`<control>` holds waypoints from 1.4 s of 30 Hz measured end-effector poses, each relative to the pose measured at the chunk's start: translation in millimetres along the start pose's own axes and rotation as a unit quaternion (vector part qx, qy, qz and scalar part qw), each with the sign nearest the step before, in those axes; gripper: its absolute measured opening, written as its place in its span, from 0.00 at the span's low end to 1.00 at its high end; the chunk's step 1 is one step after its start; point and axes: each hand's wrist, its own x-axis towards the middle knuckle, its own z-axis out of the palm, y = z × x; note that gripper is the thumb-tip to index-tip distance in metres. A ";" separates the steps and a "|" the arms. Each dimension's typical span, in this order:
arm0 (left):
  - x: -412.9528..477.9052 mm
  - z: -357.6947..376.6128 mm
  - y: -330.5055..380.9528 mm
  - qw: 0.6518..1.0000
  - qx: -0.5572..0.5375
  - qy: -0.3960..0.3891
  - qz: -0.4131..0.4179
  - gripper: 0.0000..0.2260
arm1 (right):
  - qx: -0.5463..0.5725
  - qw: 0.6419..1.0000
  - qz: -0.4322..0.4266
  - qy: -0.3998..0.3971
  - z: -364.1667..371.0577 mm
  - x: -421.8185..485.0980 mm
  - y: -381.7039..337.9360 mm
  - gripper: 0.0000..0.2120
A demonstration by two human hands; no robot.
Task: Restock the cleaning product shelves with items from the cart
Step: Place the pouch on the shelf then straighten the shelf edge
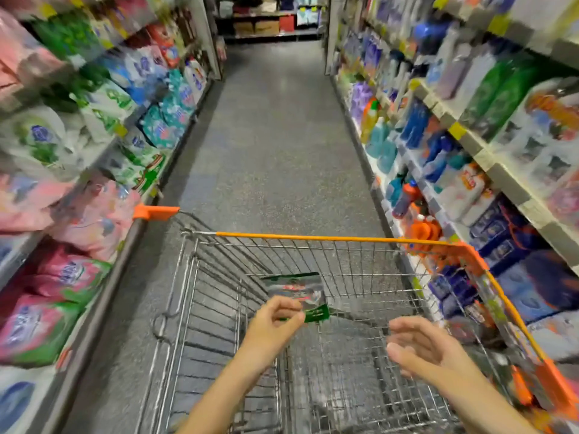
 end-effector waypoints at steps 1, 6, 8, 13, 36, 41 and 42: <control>15.4 -10.3 -19.8 1.000 -0.006 0.020 -0.020 0.03 | -0.001 1.000 0.024 -0.011 9.5 23.5 13.2 0.41; 67.9 -8.8 -72.9 0.993 0.001 0.076 -0.088 0.06 | -0.023 0.993 0.108 -0.028 29.7 91.3 66.5 0.27; 94.3 -6.0 -97.0 0.989 0.003 0.095 -0.114 0.09 | -0.028 0.988 0.151 -0.023 31.2 125.7 98.3 0.15; 152.8 1.9 -153.1 0.979 -0.032 0.099 -0.176 0.13 | -0.079 0.976 0.199 -0.037 38.7 219.2 176.4 0.28; 233.1 15.2 -270.6 0.944 -0.103 0.156 -0.272 0.20 | -0.201 0.968 0.093 0.116 116.8 345.1 285.5 0.09; 221.6 16.9 -263.3 0.947 -0.121 0.136 -0.264 0.20 | -0.070 0.991 0.092 0.065 120.2 308.3 262.9 0.13; 219.1 16.8 -261.1 0.948 -0.131 0.133 -0.259 0.20 | -0.068 0.992 0.089 0.063 116.9 302.3 260.3 0.14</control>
